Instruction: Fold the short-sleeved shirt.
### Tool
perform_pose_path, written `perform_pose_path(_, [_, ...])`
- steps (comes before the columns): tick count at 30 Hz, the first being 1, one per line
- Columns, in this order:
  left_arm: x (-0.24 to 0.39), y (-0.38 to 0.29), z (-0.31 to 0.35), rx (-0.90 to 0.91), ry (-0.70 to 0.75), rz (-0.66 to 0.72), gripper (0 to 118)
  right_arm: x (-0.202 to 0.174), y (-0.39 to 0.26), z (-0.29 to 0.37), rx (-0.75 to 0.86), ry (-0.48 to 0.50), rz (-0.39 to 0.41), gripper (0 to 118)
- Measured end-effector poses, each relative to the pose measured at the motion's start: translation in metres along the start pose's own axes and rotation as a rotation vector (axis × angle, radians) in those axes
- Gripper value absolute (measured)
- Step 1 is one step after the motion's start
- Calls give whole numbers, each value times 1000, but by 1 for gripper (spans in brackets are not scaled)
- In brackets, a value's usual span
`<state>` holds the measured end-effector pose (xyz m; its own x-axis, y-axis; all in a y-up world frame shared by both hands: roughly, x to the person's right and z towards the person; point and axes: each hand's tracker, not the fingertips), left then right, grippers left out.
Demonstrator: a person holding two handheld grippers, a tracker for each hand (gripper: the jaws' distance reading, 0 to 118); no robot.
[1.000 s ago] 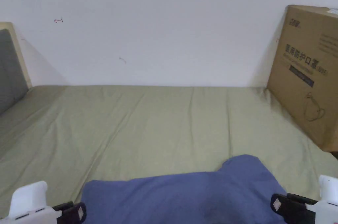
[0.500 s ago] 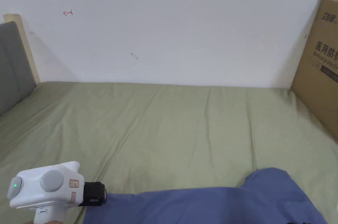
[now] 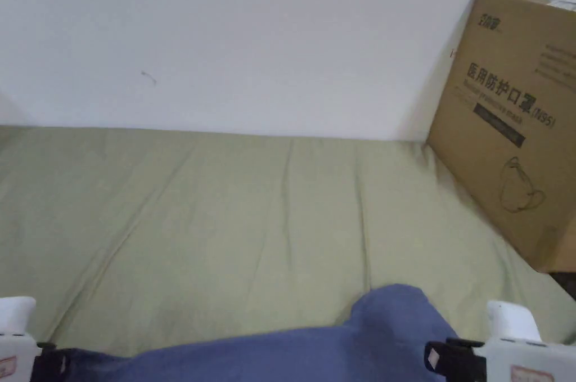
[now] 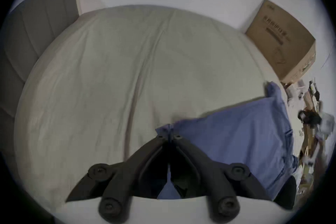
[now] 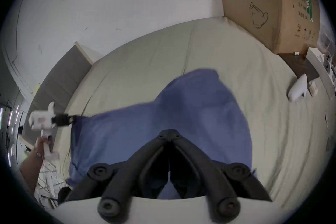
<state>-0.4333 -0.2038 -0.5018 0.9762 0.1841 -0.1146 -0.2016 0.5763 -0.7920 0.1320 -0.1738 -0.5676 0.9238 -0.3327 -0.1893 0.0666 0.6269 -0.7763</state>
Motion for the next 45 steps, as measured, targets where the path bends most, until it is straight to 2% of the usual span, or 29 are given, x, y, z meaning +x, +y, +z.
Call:
perform_pose_path(1, [2, 1, 5, 3, -3, -11, 0, 8, 20, -14, -12, -7, -9, 39])
perform_pose_path(2, [8, -2, 13, 7, -2, -21, 0, 15, 37, -27, -48, -40, -20, 92])
perform_pose_path(3, [8, -2, 18, 14, -8, -27, 0, 21, 52, -43, -92, -70, -24, 117])
perform_pose_path(5, [8, -2, 28, 29, -23, -22, 0, 36, 71, -69, -95, -86, -35, 115])
perform_pose_path(8, [6, 0, 36, 40, -46, 20, 0, 60, 91, -112, -184, -160, -68, 115])
perform_pose_path(12, [-7, -2, 32, 27, -43, 33, 0, 77, 93, -155, -296, -231, -13, 109])
perform_pose_path(13, [-8, -3, 32, 23, -43, 32, 0, 80, 89, -162, -307, -212, -22, 104])
perform_pose_path(15, [-17, -2, 29, 16, -43, 30, 0, 82, 86, -164, -332, -189, -93, 88])
perform_pose_path(17, [-19, -2, 29, 7, -44, 32, 0, 69, 80, -158, -278, -247, 2, 84])
perform_pose_path(18, [-18, 0, 29, 6, -42, 33, 0, 57, 77, -151, -280, -227, 22, 79])
perform_pose_path(19, [-19, 0, 31, 6, -43, 34, 0, 45, 73, -143, -289, -194, 35, 69])
perform_pose_path(20, [-19, -1, 34, 7, -44, 38, 0, 38, 68, -139, -295, -166, 57, 51])
perform_pose_path(21, [-18, -1, 37, 10, -45, 41, 0, 33, 64, -134, -290, -159, 72, 16])
perform_pose_path(22, [-15, 1, 43, 17, -48, 47, 0, 29, 60, -127, -273, -130, 83, 1])
perform_pose_path(23, [-14, 1, 49, 27, -52, 53, 0, 46, 67, -127, -237, -96, 59, 2])
perform_pose_path(28, [-4, 4, 93, 99, -70, 53, 0, 32, 77, -36, -33, -54, 30, 1])
perform_pose_path(33, [13, 22, 165, 239, -81, -17, 0, 26, 98, 76, 120, 0, 18, 1])
perform_pose_path(39, [38, 42, 250, 385, -95, -61, 0, -15, 109, 201, 271, 2, 64, 1])
perform_pose_path(41, [42, 50, 271, 419, -96, -67, 0, -25, 116, 230, 315, 3, 96, 1])
perform_pose_path(45, [41, 70, 303, 476, -112, -57, 0, -41, 142, 268, 363, 8, 109, 1])
